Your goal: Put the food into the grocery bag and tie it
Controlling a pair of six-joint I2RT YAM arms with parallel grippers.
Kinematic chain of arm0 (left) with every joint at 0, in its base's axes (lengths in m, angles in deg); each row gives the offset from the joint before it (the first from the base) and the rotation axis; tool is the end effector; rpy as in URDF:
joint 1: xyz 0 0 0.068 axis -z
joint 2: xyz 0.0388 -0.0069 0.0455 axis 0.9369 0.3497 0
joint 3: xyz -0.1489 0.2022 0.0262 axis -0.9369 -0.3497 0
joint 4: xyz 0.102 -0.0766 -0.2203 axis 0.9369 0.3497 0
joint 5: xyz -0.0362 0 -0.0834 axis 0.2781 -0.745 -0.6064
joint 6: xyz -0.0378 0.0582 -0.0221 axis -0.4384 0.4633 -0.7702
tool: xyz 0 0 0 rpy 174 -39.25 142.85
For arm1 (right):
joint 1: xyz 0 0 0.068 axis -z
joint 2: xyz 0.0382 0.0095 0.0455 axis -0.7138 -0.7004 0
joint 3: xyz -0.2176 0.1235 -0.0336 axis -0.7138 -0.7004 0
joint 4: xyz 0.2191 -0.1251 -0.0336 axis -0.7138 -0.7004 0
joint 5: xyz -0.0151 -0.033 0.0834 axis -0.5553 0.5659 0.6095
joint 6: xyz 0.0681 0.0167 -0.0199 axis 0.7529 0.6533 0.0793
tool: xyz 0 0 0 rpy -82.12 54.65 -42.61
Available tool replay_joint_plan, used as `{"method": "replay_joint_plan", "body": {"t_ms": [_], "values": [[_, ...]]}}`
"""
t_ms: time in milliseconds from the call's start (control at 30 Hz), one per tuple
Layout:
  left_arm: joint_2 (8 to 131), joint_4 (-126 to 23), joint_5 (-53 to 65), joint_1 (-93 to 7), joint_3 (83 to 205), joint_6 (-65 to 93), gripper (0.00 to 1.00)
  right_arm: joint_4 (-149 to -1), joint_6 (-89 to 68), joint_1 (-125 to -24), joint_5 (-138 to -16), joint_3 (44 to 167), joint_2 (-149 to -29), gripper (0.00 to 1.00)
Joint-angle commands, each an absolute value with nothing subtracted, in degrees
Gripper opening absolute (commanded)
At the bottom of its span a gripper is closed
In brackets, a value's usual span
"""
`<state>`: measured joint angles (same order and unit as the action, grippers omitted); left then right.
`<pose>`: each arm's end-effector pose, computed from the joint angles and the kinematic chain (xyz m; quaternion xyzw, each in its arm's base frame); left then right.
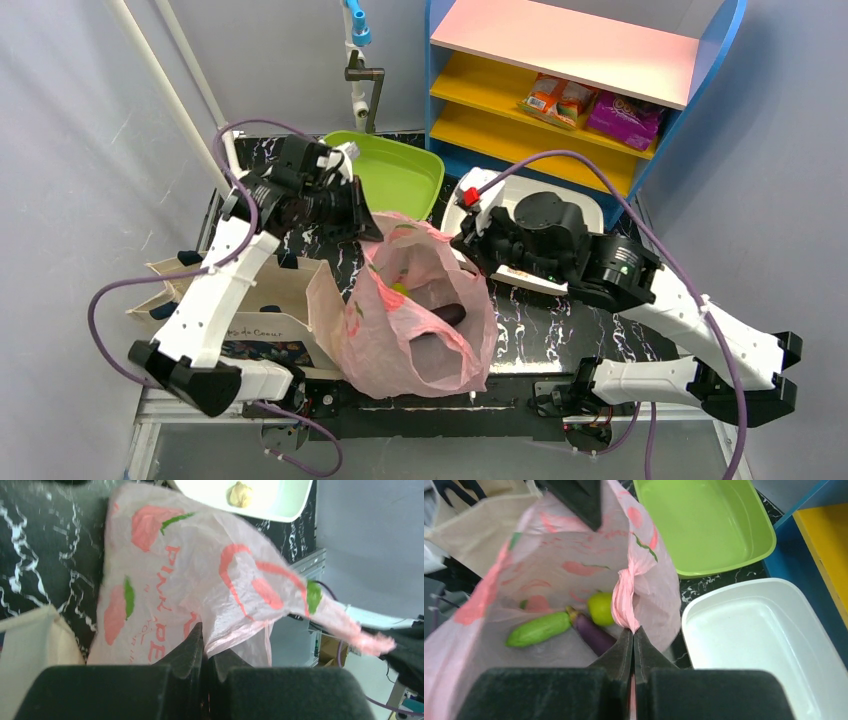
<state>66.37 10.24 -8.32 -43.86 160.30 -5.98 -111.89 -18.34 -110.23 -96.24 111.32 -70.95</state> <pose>0.2185 -0.1310 0.3780 0.0329 0.9040 -0.3433 0.2527 0.1150 0.2138 0.4180 -0.3892 0.7130 0.2316 0.5353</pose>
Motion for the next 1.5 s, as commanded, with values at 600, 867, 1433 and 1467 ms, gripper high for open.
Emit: {"method": "replay_joint_plan", "body": {"t_ms": [600,867,1433,1467], "values": [[74.65,19.98,-11.13,-44.01,186.78,-1.33,0.98,-106.95,7.03,-110.9,-102.0,116.03,-71.99,0.01],[65.77,25.29,-16.59,-43.87,193.41,-2.38,0.96,-107.5,8.66,-110.86,-100.73,122.62,-77.0,0.01],[43.87,10.13,-27.04,-42.97,158.67,-10.57,0.8,-119.09,12.76,-110.85,-112.23,145.72,-93.02,0.01],[43.5,9.01,-26.69,-42.78,157.53,-11.37,0.78,-120.13,12.0,-110.78,-113.46,147.97,-94.59,0.01]]}}
